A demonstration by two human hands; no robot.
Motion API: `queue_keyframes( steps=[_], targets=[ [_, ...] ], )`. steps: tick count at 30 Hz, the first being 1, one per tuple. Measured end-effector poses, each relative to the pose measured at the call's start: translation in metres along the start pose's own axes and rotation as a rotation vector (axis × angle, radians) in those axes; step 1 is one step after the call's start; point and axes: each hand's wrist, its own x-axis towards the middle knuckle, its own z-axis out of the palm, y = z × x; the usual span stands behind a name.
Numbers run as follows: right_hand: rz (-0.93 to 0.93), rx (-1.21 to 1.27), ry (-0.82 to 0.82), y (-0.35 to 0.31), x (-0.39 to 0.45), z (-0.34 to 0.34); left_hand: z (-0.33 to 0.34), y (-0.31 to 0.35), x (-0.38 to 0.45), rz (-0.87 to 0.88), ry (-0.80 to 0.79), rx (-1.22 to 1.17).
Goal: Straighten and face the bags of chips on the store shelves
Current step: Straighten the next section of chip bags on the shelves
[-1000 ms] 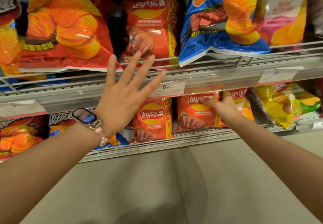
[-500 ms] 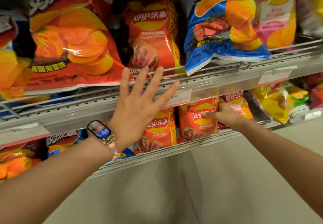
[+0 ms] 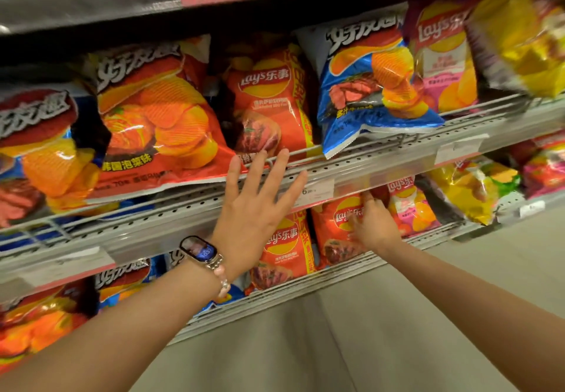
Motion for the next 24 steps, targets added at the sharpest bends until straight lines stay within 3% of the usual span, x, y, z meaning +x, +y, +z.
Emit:
queue_keyframes(
  steps=[6, 9, 12, 14, 17, 20, 22, 24],
  targets=[
    [0.019, -0.446, -0.332, -0.023, -0.005, -0.039, -0.008, 0.005, 0.003, -0.045, -0.062, 0.022],
    [-0.120, -0.574, -0.408, -0.045, -0.023, -0.073, -0.019, 0.004, 0.006, -0.044, -0.117, -0.017],
    [-0.356, -0.494, -0.435, -0.069, -0.048, -0.113, -0.038, -0.007, 0.010, 0.022, -0.101, -0.049],
    [-0.523, -0.386, -0.358, -0.082, -0.062, -0.138, -0.051, -0.019, 0.015, 0.032, -0.059, -0.051],
    [-0.694, -0.100, -0.195, -0.098, -0.069, -0.169, -0.069, -0.041, 0.024, -0.086, -0.048, -0.028],
    [-0.878, -0.022, 0.163, -0.107, -0.048, -0.184, -0.082, -0.058, 0.032, -0.237, -0.148, -0.007],
    [-0.819, -0.097, 0.356, -0.110, -0.026, -0.186, -0.085, -0.065, 0.037, -0.329, -0.258, 0.007],
    [-0.668, -0.171, 0.419, -0.113, -0.010, -0.187, -0.083, -0.069, 0.038, -0.394, -0.348, -0.011]
  ],
)
